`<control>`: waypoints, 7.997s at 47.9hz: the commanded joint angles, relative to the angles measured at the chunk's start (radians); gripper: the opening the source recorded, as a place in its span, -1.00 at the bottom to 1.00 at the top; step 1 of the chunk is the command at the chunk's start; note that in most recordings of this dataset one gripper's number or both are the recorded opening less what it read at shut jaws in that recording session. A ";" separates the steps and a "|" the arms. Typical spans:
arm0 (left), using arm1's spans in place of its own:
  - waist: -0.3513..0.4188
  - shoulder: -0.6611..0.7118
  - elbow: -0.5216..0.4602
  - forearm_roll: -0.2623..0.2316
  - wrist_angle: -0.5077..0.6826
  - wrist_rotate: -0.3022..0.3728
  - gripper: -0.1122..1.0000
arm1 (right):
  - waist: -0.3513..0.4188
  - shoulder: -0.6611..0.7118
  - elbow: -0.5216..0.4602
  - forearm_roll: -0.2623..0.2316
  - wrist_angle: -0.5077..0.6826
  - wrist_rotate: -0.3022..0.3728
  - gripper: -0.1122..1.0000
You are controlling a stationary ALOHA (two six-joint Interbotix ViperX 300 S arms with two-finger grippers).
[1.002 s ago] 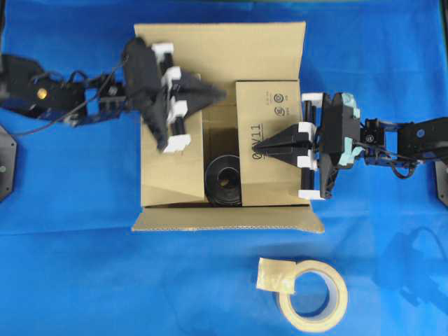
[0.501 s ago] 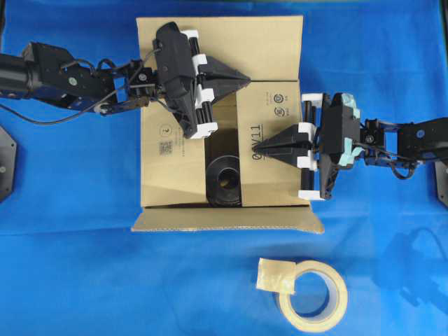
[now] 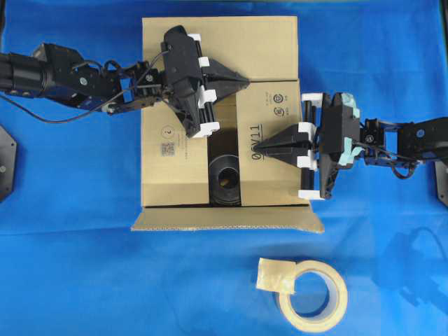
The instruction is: Close the cardboard box.
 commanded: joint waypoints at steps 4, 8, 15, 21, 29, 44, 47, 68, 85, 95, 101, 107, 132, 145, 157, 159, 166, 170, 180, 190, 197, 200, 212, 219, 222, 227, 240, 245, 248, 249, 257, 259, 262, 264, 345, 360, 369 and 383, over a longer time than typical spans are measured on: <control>0.009 -0.006 -0.012 0.000 -0.005 -0.002 -0.80 | 0.006 -0.008 -0.020 0.002 -0.006 0.002 -0.80; 0.009 -0.006 -0.012 0.002 -0.006 -0.003 -0.80 | 0.006 -0.008 -0.021 0.002 -0.005 0.002 -0.80; 0.009 -0.006 -0.012 0.000 -0.006 -0.003 -0.80 | 0.009 -0.014 -0.021 0.002 0.000 0.003 -0.80; 0.011 -0.008 -0.011 0.000 -0.008 -0.003 -0.80 | 0.017 -0.060 -0.021 0.002 0.028 0.003 -0.80; 0.009 -0.008 -0.009 0.000 -0.006 -0.003 -0.80 | 0.046 -0.164 -0.025 0.002 0.087 0.003 -0.80; 0.009 -0.009 -0.006 0.000 -0.006 -0.005 -0.80 | 0.195 -0.371 -0.014 0.000 0.137 0.000 -0.80; 0.009 -0.009 -0.006 0.000 -0.006 -0.003 -0.80 | 0.242 -0.399 -0.008 -0.002 0.133 -0.008 -0.80; 0.009 -0.009 -0.006 0.000 -0.003 -0.003 -0.80 | 0.454 -0.327 0.031 -0.044 0.098 -0.017 -0.80; 0.009 -0.011 -0.003 0.000 0.000 -0.008 -0.80 | 0.440 -0.255 0.074 -0.014 0.051 -0.012 -0.80; 0.009 -0.011 -0.003 0.000 -0.002 -0.014 -0.80 | 0.368 -0.278 0.081 -0.012 0.046 -0.012 -0.80; 0.011 -0.011 -0.002 0.000 -0.002 -0.014 -0.80 | 0.310 -0.304 0.091 -0.012 0.044 -0.012 -0.80; 0.009 -0.011 -0.002 0.000 -0.002 -0.015 -0.80 | 0.250 -0.314 0.097 -0.009 0.046 -0.008 -0.80; 0.008 -0.012 0.000 0.000 -0.003 -0.020 -0.80 | 0.091 -0.179 0.058 0.094 0.179 -0.005 -0.80; 0.008 -0.014 0.000 0.000 -0.002 -0.020 -0.80 | 0.087 -0.133 0.051 0.115 0.186 -0.003 -0.80; 0.005 -0.054 -0.003 0.000 0.021 -0.023 -0.80 | 0.087 -0.133 0.048 0.115 0.181 -0.003 -0.80; 0.003 -0.071 -0.006 0.000 0.037 -0.023 -0.80 | 0.087 -0.133 0.048 0.115 0.181 -0.003 -0.80; 0.003 -0.161 -0.029 0.000 0.144 -0.014 -0.80 | 0.087 -0.133 0.048 0.115 0.179 -0.005 -0.80; 0.006 -0.210 -0.055 0.000 0.218 -0.008 -0.80 | 0.087 -0.133 0.046 0.115 0.179 -0.009 -0.80; 0.044 -0.287 -0.138 0.000 0.385 0.055 -0.80 | 0.087 -0.133 0.046 0.115 0.170 -0.014 -0.80; 0.140 -0.270 -0.249 0.000 0.555 0.097 -0.80 | 0.087 -0.133 0.046 0.115 0.169 -0.014 -0.80; 0.202 -0.227 -0.327 0.003 0.690 0.100 -0.80 | 0.086 -0.133 0.046 0.115 0.166 -0.014 -0.80; 0.225 -0.204 -0.367 0.003 0.764 0.100 -0.80 | 0.087 -0.133 0.046 0.114 0.166 -0.014 -0.80; 0.272 -0.123 -0.471 0.003 0.971 0.097 -0.80 | 0.087 -0.132 0.044 0.114 0.161 -0.015 -0.80; 0.282 -0.071 -0.506 0.003 1.057 0.098 -0.80 | 0.087 -0.132 0.044 0.114 0.161 -0.015 -0.80; 0.285 -0.052 -0.518 0.003 1.080 0.100 -0.80 | 0.086 -0.132 0.043 0.114 0.161 -0.015 -0.80; 0.287 -0.031 -0.534 0.003 1.100 0.100 -0.80 | 0.086 -0.132 0.043 0.112 0.161 -0.015 -0.80; 0.279 -0.028 -0.545 0.003 1.150 0.095 -0.80 | 0.087 -0.132 0.041 0.112 0.160 -0.015 -0.80; 0.268 -0.031 -0.545 0.003 1.172 0.097 -0.80 | 0.086 -0.130 0.041 0.112 0.153 -0.018 -0.80; 0.262 -0.035 -0.545 0.003 1.180 0.095 -0.80 | 0.086 -0.132 0.043 0.112 0.150 -0.018 -0.80; 0.261 -0.037 -0.545 0.005 1.183 0.095 -0.80 | 0.086 -0.132 0.043 0.112 0.149 -0.018 -0.80; 0.242 -0.060 -0.545 0.003 1.220 0.092 -0.80 | 0.086 -0.132 0.043 0.112 0.147 -0.018 -0.80; 0.239 -0.066 -0.545 0.003 1.230 0.091 -0.80 | 0.086 -0.132 0.043 0.112 0.147 -0.018 -0.80; 0.232 -0.078 -0.545 0.003 1.246 0.086 -0.80 | 0.086 -0.132 0.043 0.112 0.147 -0.018 -0.80; 0.227 -0.087 -0.545 0.003 1.253 0.084 -0.80 | 0.084 -0.132 0.043 0.112 0.146 -0.018 -0.80; -0.101 -0.314 -0.011 0.002 0.861 -0.241 -0.80 | 0.041 -0.132 0.040 0.112 0.141 -0.020 -0.80; -0.106 -0.319 0.002 0.002 0.850 -0.247 -0.80 | 0.005 -0.132 0.038 0.110 0.127 -0.020 -0.80; -0.106 -0.319 0.003 0.002 0.850 -0.247 -0.80 | -0.031 -0.132 0.038 0.110 0.130 -0.020 -0.80; -0.106 -0.319 0.003 0.002 0.848 -0.247 -0.80 | -0.051 -0.132 0.048 0.110 0.143 -0.020 -0.80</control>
